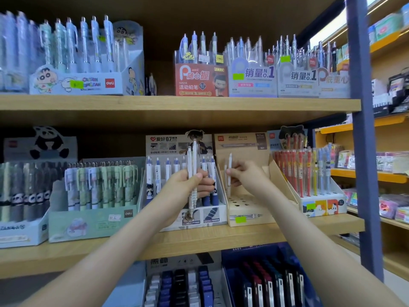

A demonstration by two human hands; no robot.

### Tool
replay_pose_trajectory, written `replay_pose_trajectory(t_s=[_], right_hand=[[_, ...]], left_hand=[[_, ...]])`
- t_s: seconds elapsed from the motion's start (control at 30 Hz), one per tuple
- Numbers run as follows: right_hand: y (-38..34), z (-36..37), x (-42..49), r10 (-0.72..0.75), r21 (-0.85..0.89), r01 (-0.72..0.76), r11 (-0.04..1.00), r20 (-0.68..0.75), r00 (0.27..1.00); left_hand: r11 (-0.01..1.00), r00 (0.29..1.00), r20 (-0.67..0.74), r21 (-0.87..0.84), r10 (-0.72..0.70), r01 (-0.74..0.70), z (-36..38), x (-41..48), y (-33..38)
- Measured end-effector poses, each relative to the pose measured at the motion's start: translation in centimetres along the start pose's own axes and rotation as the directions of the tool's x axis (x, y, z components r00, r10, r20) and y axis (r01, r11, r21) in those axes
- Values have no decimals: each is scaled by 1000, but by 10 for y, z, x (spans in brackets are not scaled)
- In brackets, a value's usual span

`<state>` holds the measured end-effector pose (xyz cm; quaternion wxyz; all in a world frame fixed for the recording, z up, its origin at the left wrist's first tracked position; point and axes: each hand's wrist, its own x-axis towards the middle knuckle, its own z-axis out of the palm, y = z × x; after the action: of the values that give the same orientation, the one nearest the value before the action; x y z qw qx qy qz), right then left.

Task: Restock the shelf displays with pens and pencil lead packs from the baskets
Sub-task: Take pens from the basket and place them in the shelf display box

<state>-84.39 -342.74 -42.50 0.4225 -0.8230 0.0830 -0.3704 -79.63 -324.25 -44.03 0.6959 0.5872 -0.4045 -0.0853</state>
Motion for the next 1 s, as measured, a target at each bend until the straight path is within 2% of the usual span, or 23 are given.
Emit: replay_pose_trajectory(t_s=[0.3,0.4,0.47,0.53,0.6,0.63,0.7,0.77,0.87,0.93,1.0], right_hand=[[7,2,-1,85,-66,-83,994,35,996],[0,-3,-10,-9,-142,-10,990,-130,991],[-13,-8,-24,-126,-23,124,992,-219,967],[-29,-10,-39,-214,105,221,969,-78,974],[-41,-7,-52,-241,118,226,967,131,962],[-42,-5,-55,-237,112,221,969,163,958],[-43,-6,-56,-225,130,209,969,121,967],[-42,-14,-53,-204,238,186,953,54,977],[-33,-30,-44,-130,373,173,912,-138,982],[-25,-35,-37,-107,300,170,939,-216,971],[-16,-33,-34,-100,178,134,975,-187,977]], left_hand=[[1000,999,38,-29,1,0,-6,-2,3],[1000,998,57,0,-1,1,-5,-2,3],[999,995,96,37,0,-3,-1,-2,3],[997,987,162,72,-2,-10,6,-3,3],[995,971,237,98,-11,-13,13,-3,4],[994,964,265,107,-13,-16,16,-3,3],[992,959,284,126,-13,-24,20,-3,4],[985,966,258,165,-4,-40,20,-2,5],[990,988,152,138,11,-32,16,0,7],[996,997,76,84,25,-31,11,1,6],[997,999,25,67,48,-49,6,2,4]])
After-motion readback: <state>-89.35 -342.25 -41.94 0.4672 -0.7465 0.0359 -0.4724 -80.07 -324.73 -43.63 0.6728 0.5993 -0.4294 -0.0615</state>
